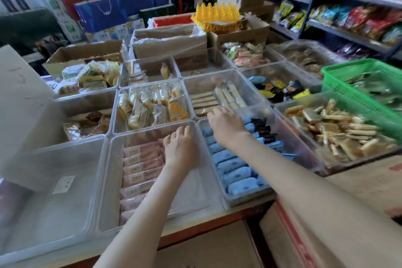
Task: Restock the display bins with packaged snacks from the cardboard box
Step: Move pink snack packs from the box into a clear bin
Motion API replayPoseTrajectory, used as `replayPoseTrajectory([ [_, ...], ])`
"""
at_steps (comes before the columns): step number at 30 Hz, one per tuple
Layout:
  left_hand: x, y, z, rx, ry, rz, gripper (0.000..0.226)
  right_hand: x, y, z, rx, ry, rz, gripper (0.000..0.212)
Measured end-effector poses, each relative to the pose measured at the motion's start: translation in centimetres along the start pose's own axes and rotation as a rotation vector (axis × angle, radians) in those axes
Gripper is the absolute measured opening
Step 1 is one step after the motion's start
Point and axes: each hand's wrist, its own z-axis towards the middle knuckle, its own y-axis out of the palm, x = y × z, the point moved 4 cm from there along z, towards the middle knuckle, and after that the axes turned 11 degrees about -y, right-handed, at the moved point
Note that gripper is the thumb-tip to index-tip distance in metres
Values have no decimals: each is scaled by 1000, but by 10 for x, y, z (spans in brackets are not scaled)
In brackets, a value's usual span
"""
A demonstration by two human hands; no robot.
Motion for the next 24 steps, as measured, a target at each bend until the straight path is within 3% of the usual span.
replayPoseTrajectory([
  [5,108,-61,-101,104,86,-55,41,61,-65,-129,116,39,-69,37],
  [10,214,-68,-225,161,202,-79,44,101,-59,-277,151,112,25,30],
  [14,289,-28,-303,43,284,-70,46,137,-30,-379,159,116,90,35],
  [24,347,106,-347,-364,164,100,43,223,73,-456,-195,194,137,35],
])
